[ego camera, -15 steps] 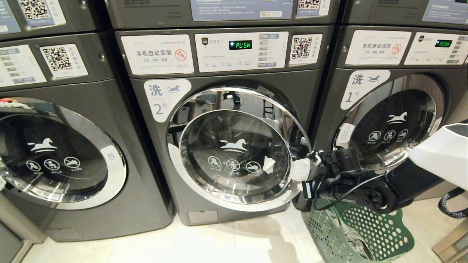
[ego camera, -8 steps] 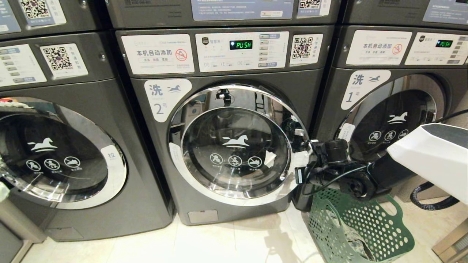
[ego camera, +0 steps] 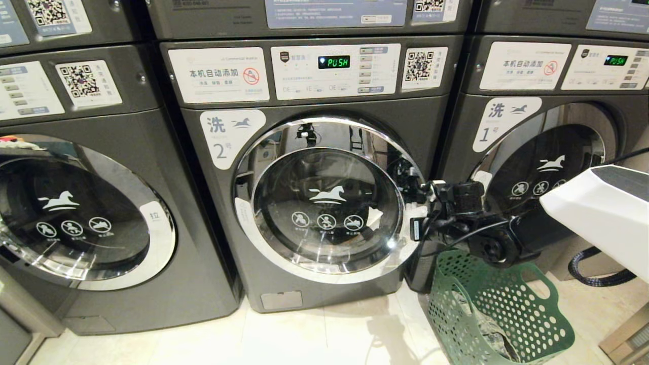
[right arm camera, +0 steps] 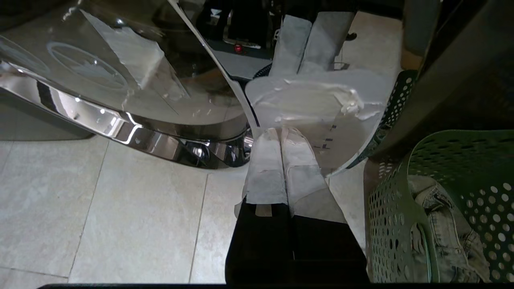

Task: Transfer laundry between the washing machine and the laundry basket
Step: Press the washing machine door tightly with the right hand

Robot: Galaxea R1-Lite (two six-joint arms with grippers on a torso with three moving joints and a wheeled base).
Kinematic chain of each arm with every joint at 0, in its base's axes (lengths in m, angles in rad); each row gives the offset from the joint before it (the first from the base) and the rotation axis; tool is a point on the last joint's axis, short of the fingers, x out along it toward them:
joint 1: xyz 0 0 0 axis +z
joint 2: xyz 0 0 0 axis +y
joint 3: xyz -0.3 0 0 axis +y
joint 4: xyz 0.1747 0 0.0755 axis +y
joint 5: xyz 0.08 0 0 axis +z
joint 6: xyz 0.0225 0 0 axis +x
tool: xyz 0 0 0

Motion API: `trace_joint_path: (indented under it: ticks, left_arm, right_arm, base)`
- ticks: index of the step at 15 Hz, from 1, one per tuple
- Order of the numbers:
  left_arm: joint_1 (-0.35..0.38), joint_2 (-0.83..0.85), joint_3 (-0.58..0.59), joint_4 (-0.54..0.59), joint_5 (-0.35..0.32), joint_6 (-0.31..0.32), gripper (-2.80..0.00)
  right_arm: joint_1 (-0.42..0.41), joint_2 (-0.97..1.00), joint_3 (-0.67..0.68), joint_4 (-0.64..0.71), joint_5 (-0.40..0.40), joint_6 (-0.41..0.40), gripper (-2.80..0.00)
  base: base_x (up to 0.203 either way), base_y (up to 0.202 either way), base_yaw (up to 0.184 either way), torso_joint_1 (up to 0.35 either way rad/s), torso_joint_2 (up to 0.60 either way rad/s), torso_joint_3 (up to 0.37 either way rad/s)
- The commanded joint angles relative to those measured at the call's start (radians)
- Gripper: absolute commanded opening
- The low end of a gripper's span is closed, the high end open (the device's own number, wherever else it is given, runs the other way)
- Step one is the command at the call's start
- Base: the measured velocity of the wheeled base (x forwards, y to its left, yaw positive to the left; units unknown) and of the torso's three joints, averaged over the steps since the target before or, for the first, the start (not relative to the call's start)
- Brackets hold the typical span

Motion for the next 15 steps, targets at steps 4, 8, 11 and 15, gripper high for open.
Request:
trace_joint_path:
  ticks: [4, 8, 11, 15]
  left_arm:
    - [0.000, -0.054, 0.039, 0.001, 0.008, 0.001, -2.80]
    - [0.001, -0.131, 0.121, -0.011, 0.091, 0.025, -2.80]
    - [0.000, -0.234, 0.248, -0.011, 0.225, 0.044, -2.80]
    - [-0.001, -0.376, 0.465, -0.027, 0.356, 0.044, -2.80]
  right_arm:
    - [-0.005, 0.041, -0.134, 0.000, -0.058, -0.008, -2.80]
    - [-0.013, 0.072, -0.158, -0.002, -0.075, -0.019, -2.80]
    - [-0.027, 0.097, -0.158, -0.005, -0.077, -0.017, -2.80]
    - [-0.056, 0.158, -0.181, -0.058, -0.076, -0.050, -2.80]
  base:
    - [0.000, 0.000, 0.000, 0.000, 0.00, 0.000]
    - [0.000, 0.000, 0.000, 0.000, 0.00, 0.000]
    - [0.000, 0.000, 0.000, 0.000, 0.00, 0.000]
    - [0.000, 0.000, 0.000, 0.000, 0.00, 0.000]
